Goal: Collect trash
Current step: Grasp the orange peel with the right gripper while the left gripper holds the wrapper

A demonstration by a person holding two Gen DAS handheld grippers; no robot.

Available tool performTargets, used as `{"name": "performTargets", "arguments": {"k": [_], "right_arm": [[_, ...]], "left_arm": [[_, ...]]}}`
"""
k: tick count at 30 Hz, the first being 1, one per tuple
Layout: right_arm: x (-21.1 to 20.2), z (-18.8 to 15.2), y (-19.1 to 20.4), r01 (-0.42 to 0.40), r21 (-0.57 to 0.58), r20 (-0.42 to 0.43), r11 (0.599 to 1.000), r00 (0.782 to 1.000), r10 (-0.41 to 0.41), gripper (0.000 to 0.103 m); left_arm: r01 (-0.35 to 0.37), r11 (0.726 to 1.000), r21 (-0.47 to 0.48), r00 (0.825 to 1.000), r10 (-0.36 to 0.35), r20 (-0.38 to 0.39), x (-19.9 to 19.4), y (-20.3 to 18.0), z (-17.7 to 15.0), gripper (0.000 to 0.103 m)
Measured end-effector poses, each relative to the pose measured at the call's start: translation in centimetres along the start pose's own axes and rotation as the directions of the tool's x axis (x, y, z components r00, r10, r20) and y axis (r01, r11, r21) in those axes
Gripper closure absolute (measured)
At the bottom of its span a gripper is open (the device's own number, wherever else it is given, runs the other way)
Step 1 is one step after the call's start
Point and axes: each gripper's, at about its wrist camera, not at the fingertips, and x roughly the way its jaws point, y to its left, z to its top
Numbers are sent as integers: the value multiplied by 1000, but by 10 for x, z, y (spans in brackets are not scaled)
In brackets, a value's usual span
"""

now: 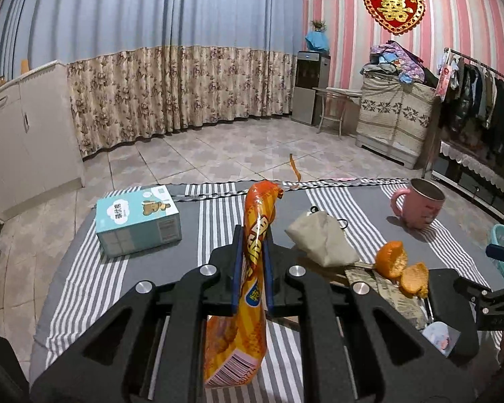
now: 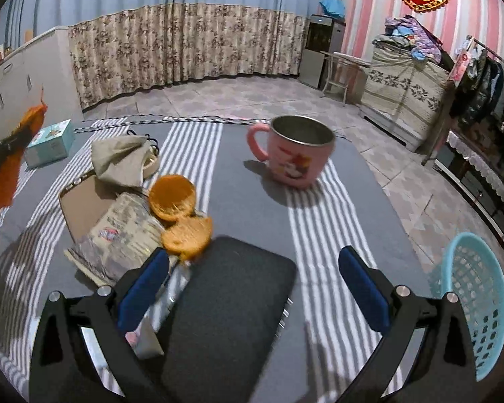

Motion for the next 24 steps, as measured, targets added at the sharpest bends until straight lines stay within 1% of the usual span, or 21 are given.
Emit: {"name": "performTargets", "arguments": {"k": [4,8,9,10,14,16,19,21,24], "right_arm": [[15,11,17,-30,-5,-18,1000,999,30,5],[35,22,41,-34,-56,-39,998,999,31,6],[41,25,47,-31,-66,-44,997,999,28,7],[45,26,51,-31,-71,-50,997,998,27,12],[63,32,62,-41,-77,-104,996,994,33,19],[71,35,66,-39,-82,-118,996,993,29,27],[78,37,65,-96,-45,-150,994,985,88,41],[80,37,66,-133,-35,-157,991,980,126,56],[76,39,67,-142,-50,-135,989,982,134,66]], "left_arm": [[-8,1000,-17,1000,7,-12,8,11,-4,94],[-18,999,-49,999,16,-40,16,22,-8,94],[-24,998,-50,999,22,-46,16,23,-9,94],[-31,998,-47,998,28,-54,18,23,-10,94],[-25,998,-65,998,22,-54,16,27,-12,94],[-20,997,-70,998,16,-52,16,27,-12,94],[-20,998,-57,998,17,-56,17,25,-13,94],[-21,998,-51,998,19,-54,17,24,-14,94],[-24,998,-50,998,22,-50,17,24,-13,94]]}}
